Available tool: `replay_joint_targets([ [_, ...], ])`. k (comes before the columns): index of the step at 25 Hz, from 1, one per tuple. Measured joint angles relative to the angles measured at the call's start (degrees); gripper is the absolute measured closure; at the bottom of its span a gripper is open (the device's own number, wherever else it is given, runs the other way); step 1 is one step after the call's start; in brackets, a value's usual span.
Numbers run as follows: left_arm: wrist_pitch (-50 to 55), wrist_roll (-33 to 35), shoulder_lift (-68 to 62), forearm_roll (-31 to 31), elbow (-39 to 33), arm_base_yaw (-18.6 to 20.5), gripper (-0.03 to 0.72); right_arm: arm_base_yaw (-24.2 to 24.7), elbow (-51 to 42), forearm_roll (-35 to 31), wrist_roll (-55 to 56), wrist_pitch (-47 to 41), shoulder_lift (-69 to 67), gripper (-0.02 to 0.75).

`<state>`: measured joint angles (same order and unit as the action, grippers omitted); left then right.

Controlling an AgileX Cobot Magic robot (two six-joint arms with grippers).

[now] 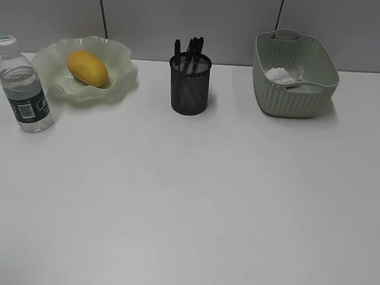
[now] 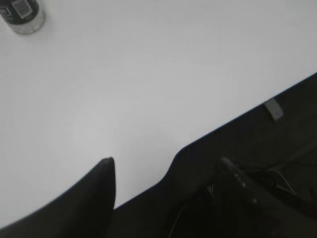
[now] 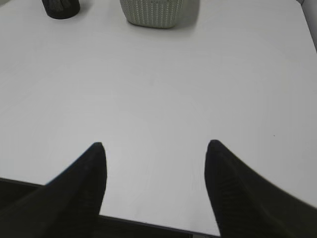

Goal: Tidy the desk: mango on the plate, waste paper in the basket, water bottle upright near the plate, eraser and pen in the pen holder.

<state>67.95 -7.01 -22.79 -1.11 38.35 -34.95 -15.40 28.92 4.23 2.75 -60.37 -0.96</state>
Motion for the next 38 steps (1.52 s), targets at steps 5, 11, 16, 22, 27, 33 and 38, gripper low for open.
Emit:
replay_joint_targets([
  [5,0.0,0.0,13.2,-0.1,-2.4,0.0,0.214,0.0,0.0,-0.1,0.0,0.2,0.0,0.229],
  [11,0.1,0.0,17.2,-0.3,-5.6,0.0,0.214,0.0,0.0,-0.2,-0.2,0.4,0.0,0.228],
  [16,-1.3,0.0,17.2,-0.3,-5.9,0.0,0.214,0.0,0.0,-0.2,-0.3,0.4,0.0,0.228],
  [22,-6.3,0.5,16.9,0.4,-8.2,0.0,0.214,0.0,0.0,-0.4,-0.6,0.6,0.0,0.228],
  [27,-6.7,0.6,15.7,0.4,-8.3,0.0,0.214,0.0,0.0,-0.6,-0.8,0.6,0.0,0.228],
  [33,-6.8,0.6,15.7,0.4,-8.3,0.0,0.214,0.0,0.0,-0.6,-0.9,0.6,0.0,0.228],
  [38,-6.8,0.6,16.1,0.5,-8.3,1.6,0.214,0.0,0.0,-0.7,-0.9,0.6,0.0,0.228],
])
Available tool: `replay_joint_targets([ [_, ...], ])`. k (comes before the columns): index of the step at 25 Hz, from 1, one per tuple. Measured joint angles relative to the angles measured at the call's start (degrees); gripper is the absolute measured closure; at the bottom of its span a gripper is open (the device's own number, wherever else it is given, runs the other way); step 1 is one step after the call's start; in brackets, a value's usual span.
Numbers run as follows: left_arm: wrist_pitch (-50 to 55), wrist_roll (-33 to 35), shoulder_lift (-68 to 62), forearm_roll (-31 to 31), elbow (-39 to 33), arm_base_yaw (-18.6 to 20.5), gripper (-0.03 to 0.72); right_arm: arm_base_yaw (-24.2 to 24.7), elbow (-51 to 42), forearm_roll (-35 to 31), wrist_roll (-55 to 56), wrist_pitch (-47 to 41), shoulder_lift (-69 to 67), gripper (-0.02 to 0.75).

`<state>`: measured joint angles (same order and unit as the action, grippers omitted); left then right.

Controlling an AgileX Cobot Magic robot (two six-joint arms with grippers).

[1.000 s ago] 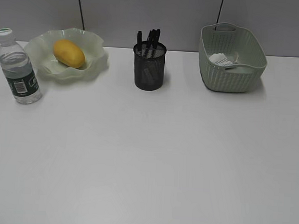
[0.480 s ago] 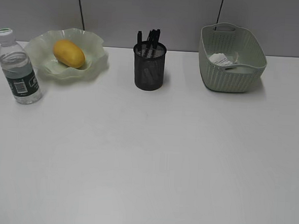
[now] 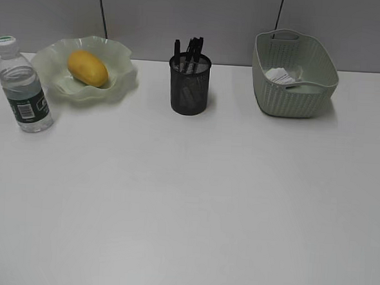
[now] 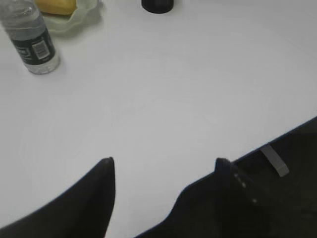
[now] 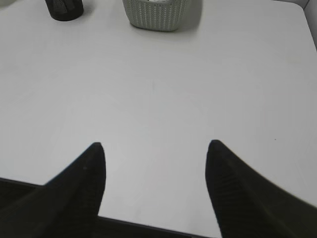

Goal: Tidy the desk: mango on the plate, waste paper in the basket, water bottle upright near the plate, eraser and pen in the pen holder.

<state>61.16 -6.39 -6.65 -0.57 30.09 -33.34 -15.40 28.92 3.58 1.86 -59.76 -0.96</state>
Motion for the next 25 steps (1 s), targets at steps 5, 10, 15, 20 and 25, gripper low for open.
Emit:
replay_joint_targets([
  [5,0.0,0.0,3.4,-0.1,0.0,8.4,0.214,3.4,0.0,0.0,0.0,0.0,0.2,0.228],
  [10,0.0,0.0,6.8,0.0,0.0,18.4,0.214,10.3,0.0,0.0,0.0,0.0,1.4,0.228],
  [15,0.0,0.0,7.1,0.0,0.0,26.9,0.214,14.9,0.0,0.0,0.0,0.0,1.5,0.228],
  [20,0.0,0.0,7.1,0.1,0.0,29.8,0.214,15.1,0.0,0.0,0.0,0.0,1.5,0.228],
  [25,0.0,0.0,7.1,0.1,0.0,29.9,0.247,15.1,0.0,0.0,0.0,0.0,1.5,0.241],
])
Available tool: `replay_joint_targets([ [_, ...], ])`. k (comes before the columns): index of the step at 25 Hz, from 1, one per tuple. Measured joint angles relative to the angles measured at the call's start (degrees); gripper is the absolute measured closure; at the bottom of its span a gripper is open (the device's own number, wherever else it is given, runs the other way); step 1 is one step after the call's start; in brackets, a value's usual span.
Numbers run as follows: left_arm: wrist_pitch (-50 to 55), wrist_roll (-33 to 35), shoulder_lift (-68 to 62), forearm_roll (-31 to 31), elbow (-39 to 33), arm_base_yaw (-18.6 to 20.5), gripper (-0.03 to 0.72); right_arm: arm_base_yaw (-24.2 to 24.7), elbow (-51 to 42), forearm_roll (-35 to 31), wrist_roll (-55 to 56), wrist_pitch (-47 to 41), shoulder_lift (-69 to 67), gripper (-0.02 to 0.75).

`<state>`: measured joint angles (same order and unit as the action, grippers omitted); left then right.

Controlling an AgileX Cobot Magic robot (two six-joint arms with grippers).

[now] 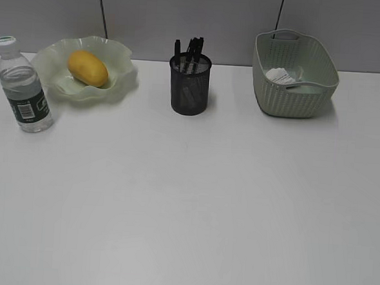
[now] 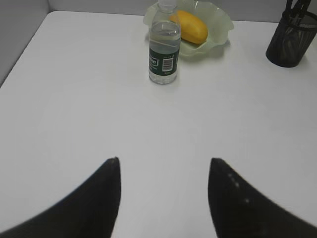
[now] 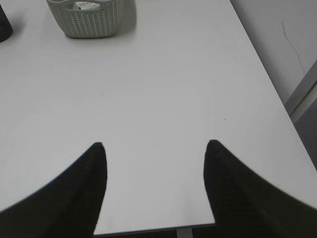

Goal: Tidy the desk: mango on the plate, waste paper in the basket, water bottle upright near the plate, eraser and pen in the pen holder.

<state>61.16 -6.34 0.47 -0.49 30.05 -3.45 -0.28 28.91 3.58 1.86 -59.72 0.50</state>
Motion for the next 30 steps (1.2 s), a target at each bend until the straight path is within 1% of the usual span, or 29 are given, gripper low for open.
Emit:
replay_joint_targets([
  [3,0.0,0.0,0.0,0.0,0.0,0.2,0.273,0.0,0.0,0.0,0.0,0.0,0.0,0.26],
  [10,0.0,0.0,0.0,0.0,0.0,3.1,0.35,0.0,0.0,0.0,0.0,0.0,0.0,0.271],
  [18,0.0,0.0,0.0,0.0,0.0,3.2,0.435,0.0,0.0,0.0,0.0,0.0,0.0,0.272],
  [21,0.0,0.0,0.0,-0.1,0.0,3.2,0.447,0.0,0.0,0.0,0.0,0.0,0.0,0.272],
  [30,0.0,0.0,0.0,-0.2,0.0,3.2,0.449,0.0,0.0,0.0,0.0,0.0,0.0,0.272],
])
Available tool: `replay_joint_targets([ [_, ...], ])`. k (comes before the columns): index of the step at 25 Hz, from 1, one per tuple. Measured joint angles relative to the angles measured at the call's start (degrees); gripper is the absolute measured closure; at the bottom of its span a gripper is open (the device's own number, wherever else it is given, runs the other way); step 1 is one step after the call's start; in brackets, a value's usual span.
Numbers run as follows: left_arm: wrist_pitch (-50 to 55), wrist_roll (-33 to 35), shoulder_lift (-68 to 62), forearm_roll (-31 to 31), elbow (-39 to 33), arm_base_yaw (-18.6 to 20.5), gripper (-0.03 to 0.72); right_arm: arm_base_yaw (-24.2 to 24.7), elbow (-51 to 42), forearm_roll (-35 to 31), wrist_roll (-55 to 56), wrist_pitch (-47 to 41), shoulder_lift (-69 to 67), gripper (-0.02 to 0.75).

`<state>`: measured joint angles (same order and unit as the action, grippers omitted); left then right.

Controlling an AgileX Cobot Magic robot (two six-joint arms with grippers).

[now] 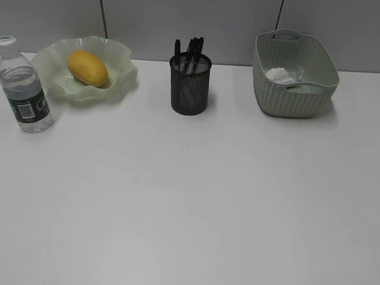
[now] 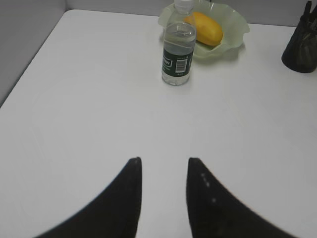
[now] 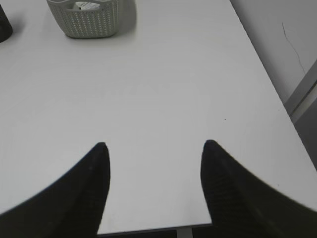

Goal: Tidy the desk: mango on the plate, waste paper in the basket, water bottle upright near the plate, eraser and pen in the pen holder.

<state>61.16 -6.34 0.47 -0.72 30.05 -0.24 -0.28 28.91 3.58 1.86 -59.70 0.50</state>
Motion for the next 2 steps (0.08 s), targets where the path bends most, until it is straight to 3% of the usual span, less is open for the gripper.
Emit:
replay_joint_targets([
  [2,0.0,0.0,0.0,0.0,0.0,0.0,0.449,0.0,0.0,0.0,0.0,0.0,0.0,0.272],
])
